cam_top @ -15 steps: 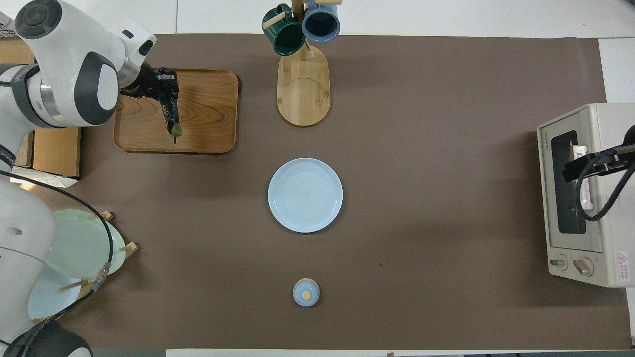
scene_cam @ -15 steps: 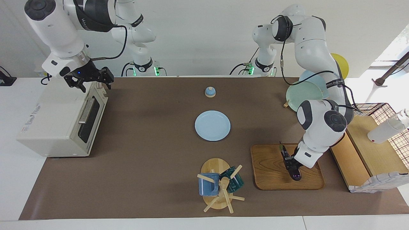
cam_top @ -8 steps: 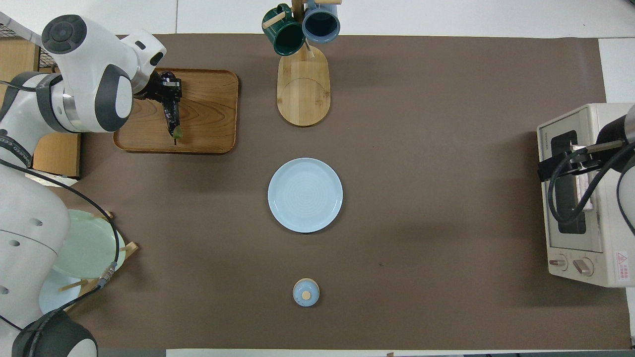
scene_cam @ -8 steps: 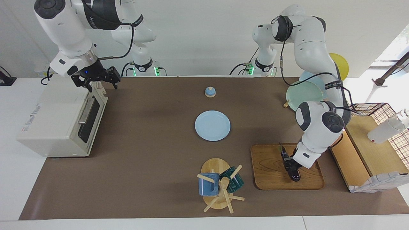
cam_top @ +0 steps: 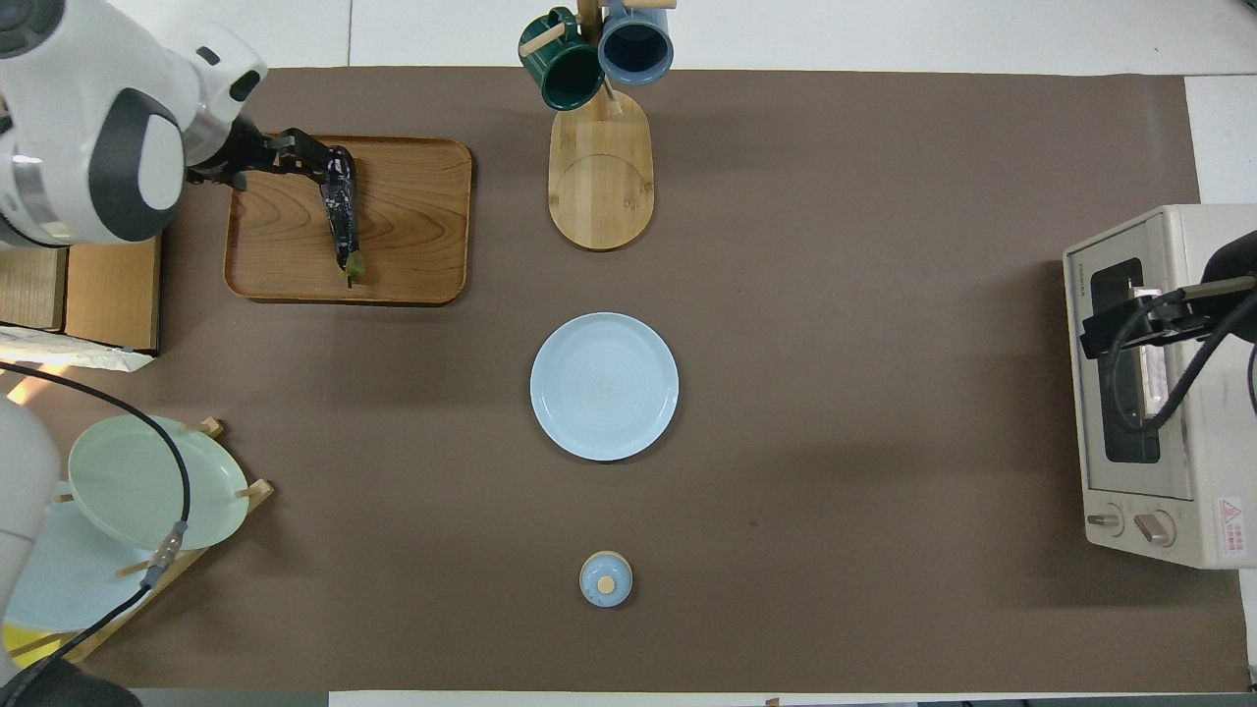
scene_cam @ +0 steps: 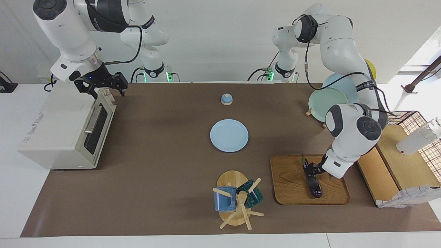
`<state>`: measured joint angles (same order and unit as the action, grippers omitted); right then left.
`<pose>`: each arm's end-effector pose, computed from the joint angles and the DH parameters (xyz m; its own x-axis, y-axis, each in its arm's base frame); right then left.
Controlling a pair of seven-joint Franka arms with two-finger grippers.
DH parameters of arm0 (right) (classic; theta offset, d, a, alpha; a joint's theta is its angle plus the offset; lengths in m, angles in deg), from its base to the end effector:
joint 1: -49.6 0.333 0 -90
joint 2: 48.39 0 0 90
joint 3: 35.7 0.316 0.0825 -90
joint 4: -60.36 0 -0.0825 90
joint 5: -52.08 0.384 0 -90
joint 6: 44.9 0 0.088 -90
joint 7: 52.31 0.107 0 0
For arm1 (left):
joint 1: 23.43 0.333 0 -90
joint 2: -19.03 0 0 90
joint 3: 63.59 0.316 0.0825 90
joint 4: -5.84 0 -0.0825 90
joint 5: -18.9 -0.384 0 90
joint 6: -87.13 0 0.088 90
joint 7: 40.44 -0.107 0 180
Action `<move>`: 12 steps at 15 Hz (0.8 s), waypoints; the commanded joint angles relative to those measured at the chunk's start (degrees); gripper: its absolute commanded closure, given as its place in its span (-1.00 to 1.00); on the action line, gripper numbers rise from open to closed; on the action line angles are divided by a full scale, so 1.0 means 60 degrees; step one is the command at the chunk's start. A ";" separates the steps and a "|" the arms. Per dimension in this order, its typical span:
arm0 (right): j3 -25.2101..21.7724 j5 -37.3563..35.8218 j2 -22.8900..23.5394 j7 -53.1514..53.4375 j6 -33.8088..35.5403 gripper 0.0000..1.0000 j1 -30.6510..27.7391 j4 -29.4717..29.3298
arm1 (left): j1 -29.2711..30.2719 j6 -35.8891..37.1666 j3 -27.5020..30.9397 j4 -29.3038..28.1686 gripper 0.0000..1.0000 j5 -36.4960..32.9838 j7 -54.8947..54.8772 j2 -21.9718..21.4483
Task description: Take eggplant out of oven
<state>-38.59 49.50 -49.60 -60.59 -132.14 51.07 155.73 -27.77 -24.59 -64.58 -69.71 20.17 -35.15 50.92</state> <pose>0.5390 -0.0186 0.5884 0.9851 0.1175 -0.1255 0.1217 -0.9922 0.0260 0.7208 -0.0660 0.4213 0.9974 0.0110 0.0714 0.0084 -0.9993 0.0370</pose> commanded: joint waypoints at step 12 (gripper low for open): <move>-0.0032 0.0255 -0.0092 0.0178 0.0185 -1.00 -0.0200 -0.0045 | 0.0402 0.5462 0.0180 -0.0999 -1.00 -0.0066 -0.0062 -0.4741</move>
<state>-38.82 49.50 -49.62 -60.37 -132.11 50.71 155.73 -25.26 6.10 -63.86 -71.36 20.17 -35.17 25.82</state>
